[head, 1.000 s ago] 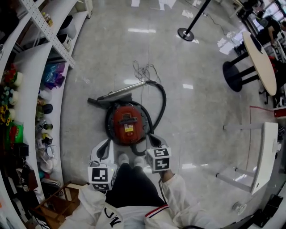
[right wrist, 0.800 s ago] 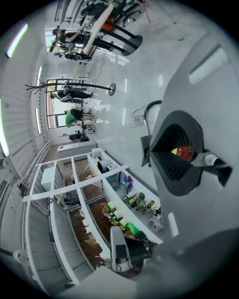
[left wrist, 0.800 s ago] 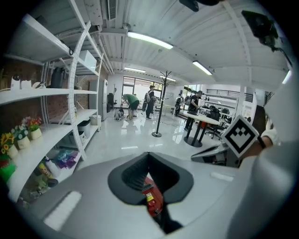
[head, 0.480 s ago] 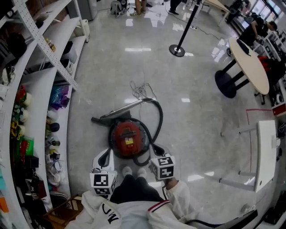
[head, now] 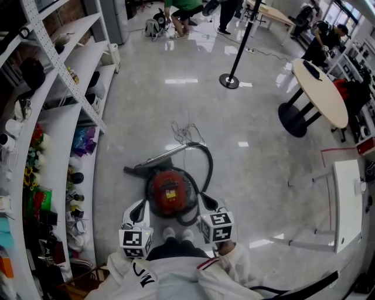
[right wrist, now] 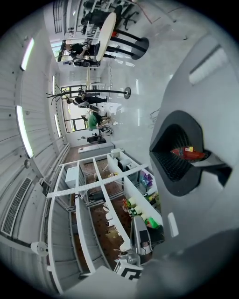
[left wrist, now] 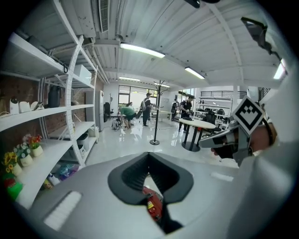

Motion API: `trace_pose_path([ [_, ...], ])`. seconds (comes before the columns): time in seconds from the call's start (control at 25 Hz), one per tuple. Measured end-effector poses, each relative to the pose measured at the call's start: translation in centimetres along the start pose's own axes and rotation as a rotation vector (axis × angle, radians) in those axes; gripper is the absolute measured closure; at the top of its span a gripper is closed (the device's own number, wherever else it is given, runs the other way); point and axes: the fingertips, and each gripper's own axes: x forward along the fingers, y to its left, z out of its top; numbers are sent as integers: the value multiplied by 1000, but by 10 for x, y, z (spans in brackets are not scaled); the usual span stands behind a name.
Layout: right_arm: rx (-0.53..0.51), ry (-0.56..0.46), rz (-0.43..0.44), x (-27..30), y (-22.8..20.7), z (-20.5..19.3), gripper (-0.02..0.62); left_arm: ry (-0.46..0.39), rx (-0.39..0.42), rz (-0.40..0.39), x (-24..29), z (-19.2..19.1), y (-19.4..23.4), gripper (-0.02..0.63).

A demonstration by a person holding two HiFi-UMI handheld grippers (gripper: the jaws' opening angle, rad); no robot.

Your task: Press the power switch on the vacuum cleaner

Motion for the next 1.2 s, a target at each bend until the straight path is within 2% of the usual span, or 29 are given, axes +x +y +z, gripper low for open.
trace_pose_path([
  [0.44, -6, -105, -12, -22, 23, 37, 595, -83, -14, -23, -9, 30, 10, 606],
  [0.72, -3, -111, -26, -23, 37, 34, 595, -83, -20, -49, -11, 21, 13, 606],
  [1.2, 23, -84, -59, -32, 38, 12, 595, -60, -29, -80, -13, 5, 12, 606],
])
